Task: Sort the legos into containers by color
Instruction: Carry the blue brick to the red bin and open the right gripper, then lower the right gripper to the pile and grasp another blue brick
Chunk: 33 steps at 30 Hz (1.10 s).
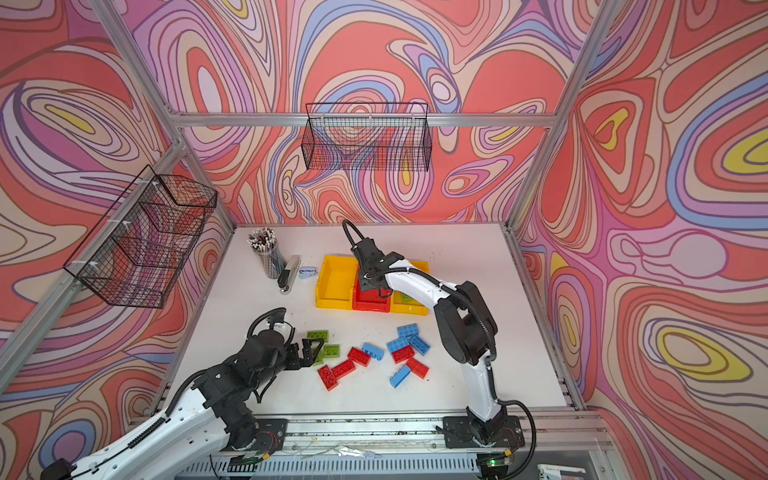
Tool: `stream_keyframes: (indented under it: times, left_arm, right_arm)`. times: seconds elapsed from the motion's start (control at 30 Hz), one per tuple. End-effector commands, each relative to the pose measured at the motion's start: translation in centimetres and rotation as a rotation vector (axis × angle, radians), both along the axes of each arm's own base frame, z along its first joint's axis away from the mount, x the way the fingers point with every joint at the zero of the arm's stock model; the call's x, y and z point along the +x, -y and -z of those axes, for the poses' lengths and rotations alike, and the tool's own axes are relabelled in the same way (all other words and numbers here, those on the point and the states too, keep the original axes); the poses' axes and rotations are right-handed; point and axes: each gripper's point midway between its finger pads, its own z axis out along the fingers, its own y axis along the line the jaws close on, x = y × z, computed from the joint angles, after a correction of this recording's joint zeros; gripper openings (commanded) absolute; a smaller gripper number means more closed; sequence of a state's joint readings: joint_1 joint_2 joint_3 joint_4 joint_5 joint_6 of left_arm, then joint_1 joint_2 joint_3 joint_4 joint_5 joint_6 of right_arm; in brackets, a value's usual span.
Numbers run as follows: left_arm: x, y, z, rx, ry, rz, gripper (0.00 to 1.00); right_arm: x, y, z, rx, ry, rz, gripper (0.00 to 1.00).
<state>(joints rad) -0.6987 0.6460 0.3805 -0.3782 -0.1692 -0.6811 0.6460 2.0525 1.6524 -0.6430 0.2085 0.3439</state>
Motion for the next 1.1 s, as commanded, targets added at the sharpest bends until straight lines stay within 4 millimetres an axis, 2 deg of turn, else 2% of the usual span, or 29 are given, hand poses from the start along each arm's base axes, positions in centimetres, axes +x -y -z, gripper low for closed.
stream_keyframes:
  times: [0.0, 0.27, 0.43, 0.53, 0.63, 0.7, 0.73, 0.77, 0.9, 1.07]
  left_arm:
    - [1.0, 0.3, -1.7, -0.008, 0.049, -0.008, 1.0]
    - [1.6, 0.7, -2.0, 0.003, 0.05, 0.0, 1.0]
    - [1.4, 1.0, -2.0, -0.015, 0.039, 0.004, 1.0]
    - [1.2, 0.7, -1.9, -0.029, 0.026, -0.013, 1.0]
    - [0.6, 1.0, -1.7, -0.052, 0.006, 0.003, 1.0]
    - [0.1, 1.4, -1.8, -0.083, -0.005, 0.026, 1.0]
    - [-0.1, 1.8, -1.9, -0.099, -0.005, 0.051, 1.0]
    - [-0.5, 2.3, -2.1, -0.111, 0.001, 0.075, 1.0]
    - [-1.8, 3.0, -3.0, -0.036, 0.073, 0.132, 1.0]
    - [-3.1, 3.5, -2.1, -0.008, 0.045, 0.159, 1.0]
  right_arm:
    - [0.9, -0.1, 0.4, 0.003, -0.009, -0.017, 0.49]
    - [1.6, -0.7, 0.3, 0.016, -0.012, -0.035, 0.77]
    - [0.6, -0.5, -1.6, 0.049, -0.006, -0.04, 0.81]
    - [-1.0, 0.0, -2.9, 0.075, -0.006, -0.041, 0.79]
    - [-4.2, 0.1, -3.8, 0.079, -0.004, -0.06, 0.75]
    - [-6.9, 0.1, -3.8, 0.078, -0.014, -0.077, 0.73]
    - [-8.2, 0.1, -3.0, 0.069, -0.032, -0.082, 0.72]
    - [-9.6, 0.0, -3.6, 0.091, -0.025, -0.09, 0.7]
    - [-15.1, -0.7, -1.4, 0.128, -0.08, -0.13, 0.61]
    - [-19.5, -0.9, 1.1, 0.098, -0.122, -0.168, 0.54]
